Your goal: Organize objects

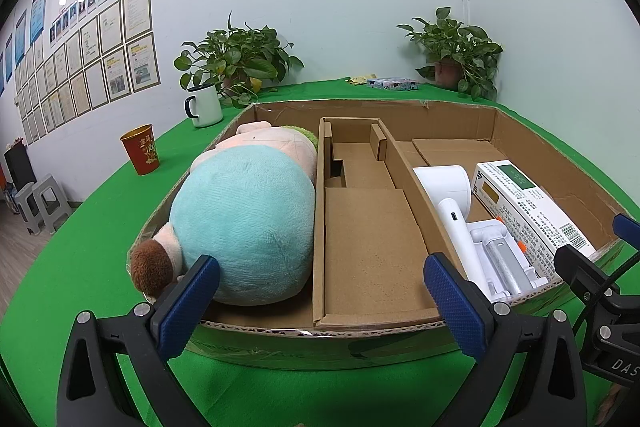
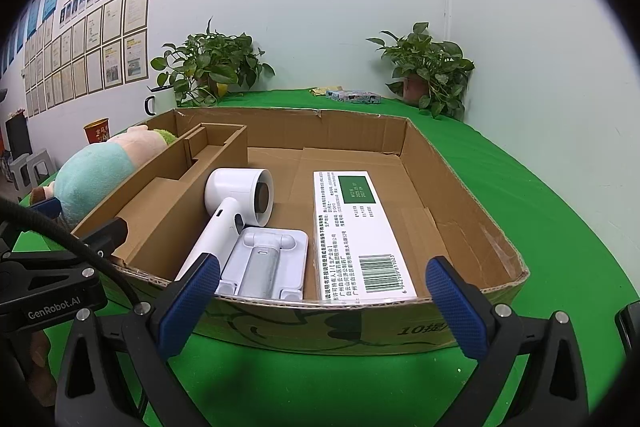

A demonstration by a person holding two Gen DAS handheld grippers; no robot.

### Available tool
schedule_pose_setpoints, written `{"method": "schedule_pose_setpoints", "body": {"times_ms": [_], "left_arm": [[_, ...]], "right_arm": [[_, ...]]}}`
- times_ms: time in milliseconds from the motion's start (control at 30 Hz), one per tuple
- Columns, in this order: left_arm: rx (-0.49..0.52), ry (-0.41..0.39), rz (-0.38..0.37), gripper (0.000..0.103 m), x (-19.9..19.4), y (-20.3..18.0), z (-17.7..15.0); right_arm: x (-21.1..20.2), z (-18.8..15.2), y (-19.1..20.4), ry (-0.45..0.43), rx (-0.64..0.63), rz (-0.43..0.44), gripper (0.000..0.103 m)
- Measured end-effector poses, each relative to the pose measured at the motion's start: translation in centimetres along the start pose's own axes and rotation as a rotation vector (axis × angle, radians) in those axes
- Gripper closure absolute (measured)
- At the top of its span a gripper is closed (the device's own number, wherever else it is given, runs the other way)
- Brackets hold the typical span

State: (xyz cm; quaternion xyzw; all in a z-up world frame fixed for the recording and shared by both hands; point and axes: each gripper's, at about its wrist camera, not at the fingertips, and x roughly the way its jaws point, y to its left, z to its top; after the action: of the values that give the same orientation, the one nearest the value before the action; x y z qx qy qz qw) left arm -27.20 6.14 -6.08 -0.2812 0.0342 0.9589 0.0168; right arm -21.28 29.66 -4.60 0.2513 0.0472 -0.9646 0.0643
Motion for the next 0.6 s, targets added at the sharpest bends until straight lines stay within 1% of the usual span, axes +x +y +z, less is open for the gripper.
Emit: {"method": "schedule_pose_setpoints", "body": {"times_ms": [600], "left_arm": [[-0.002, 0.003, -0.004, 0.0, -0.01, 0.06, 0.19]], "right_arm": [[-0.09, 0.03, -0.02, 0.0, -0.001, -0.003, 0.001]]}}
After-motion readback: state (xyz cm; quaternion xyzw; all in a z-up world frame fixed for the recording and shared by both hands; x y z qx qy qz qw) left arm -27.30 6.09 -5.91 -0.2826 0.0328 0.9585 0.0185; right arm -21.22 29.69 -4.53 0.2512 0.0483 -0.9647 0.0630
